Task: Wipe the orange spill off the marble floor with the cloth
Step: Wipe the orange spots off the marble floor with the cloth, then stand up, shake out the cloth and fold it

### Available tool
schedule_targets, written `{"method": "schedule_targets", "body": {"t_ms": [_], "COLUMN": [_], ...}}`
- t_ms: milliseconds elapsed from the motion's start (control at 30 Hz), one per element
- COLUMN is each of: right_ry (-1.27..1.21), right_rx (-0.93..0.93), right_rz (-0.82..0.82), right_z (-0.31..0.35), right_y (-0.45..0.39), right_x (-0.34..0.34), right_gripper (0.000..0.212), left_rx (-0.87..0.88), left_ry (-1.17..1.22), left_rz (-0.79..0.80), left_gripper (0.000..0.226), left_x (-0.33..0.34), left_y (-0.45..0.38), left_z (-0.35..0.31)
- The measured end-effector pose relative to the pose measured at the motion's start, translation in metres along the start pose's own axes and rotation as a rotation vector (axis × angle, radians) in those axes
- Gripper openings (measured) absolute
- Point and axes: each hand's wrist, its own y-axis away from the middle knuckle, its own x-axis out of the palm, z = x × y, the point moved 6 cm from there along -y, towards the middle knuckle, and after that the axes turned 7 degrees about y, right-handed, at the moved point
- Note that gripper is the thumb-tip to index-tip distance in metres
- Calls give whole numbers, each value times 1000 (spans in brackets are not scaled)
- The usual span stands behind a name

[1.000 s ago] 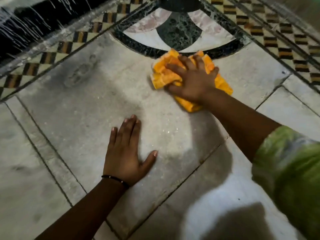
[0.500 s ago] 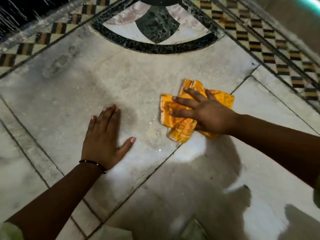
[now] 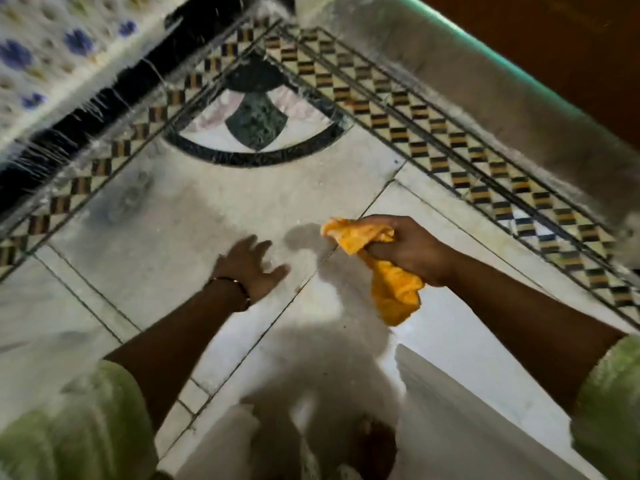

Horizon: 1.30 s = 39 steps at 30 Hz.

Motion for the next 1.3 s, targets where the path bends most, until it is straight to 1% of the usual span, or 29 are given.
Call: {"method": "schedule_targets", "body": {"t_ms": [67, 100, 167, 200, 267, 300, 367, 400, 467, 500, 567, 633, 667, 700, 833, 933, 967, 1000, 1067, 1100, 1133, 1233, 1300], "right_ry": [-323, -494, -873, -1025, -1240, -1315, -1432, -1462, -1487, -1499, -1509, -1506, -1512, -1516, -1512, -1540, -1546, -1550, -1539, -1545, -1549, -1542, -1533], "right_rx": [97, 167, 295, 335, 330, 314, 247, 214, 137, 97, 29, -41, -61, -88, -168, -187, -180, -182, -185, -199, -200, -245, -260], "right_rz": [-114, -163, -189, -196, -220, -235, -256, -259, -241, -240, -258, -271, -288, -319, -446, -565, -591, -612, -659, -677, -690, -729, -754], "right_z": [22, 32, 55, 77, 124, 149, 204, 229, 281, 301, 341, 374, 386, 399, 433, 458, 465, 473, 492, 501, 505, 516, 520], "right_y": [40, 62, 105, 137, 194, 221, 281, 307, 365, 387, 436, 474, 488, 504, 552, 585, 595, 604, 631, 645, 656, 688, 707], "right_x": [-17, -26, -33, -43, -60, -67, -85, -92, -105, -109, -116, -116, -114, -110, -82, -34, -19, -5, 22, 35, 45, 69, 84], "right_gripper": [33, 34, 46, 47, 35, 30, 31, 33, 47, 55, 62, 63, 64, 66, 83, 100, 100, 91, 53, 39, 36, 38, 40], "left_rx": [55, 47, 11, 0, -16, -7, 14, 8, 14, 36, 77, 148, 169, 193, 282, 335, 351, 364, 380, 391, 402, 463, 497], "left_ry": [374, 540, 760, 836, 927, 953, 972, 972, 965, 955, 942, 933, 933, 932, 928, 878, 869, 862, 862, 859, 858, 835, 829], "left_rz": [-16, -23, -26, -17, 12, 20, 25, 36, 63, 73, 89, 102, 101, 101, 130, 135, 131, 131, 141, 152, 158, 171, 162], "left_gripper": [56, 49, 40, 40, 53, 54, 47, 46, 42, 43, 47, 32, 27, 28, 42, 47, 47, 47, 44, 42, 41, 36, 38], "left_x": [-12, -22, -41, -57, -88, -104, -142, -159, -195, -209, -236, -260, -266, -275, -297, -313, -317, -320, -328, -333, -336, -343, -345], "left_y": [37, 59, 104, 134, 191, 220, 279, 306, 366, 389, 438, 477, 491, 509, 562, 604, 615, 627, 655, 671, 684, 722, 745], "left_z": [-60, -85, -120, -142, -178, -193, -224, -236, -260, -269, -285, -298, -299, -298, -287, -254, -244, -234, -216, -208, -204, -197, -191]}}
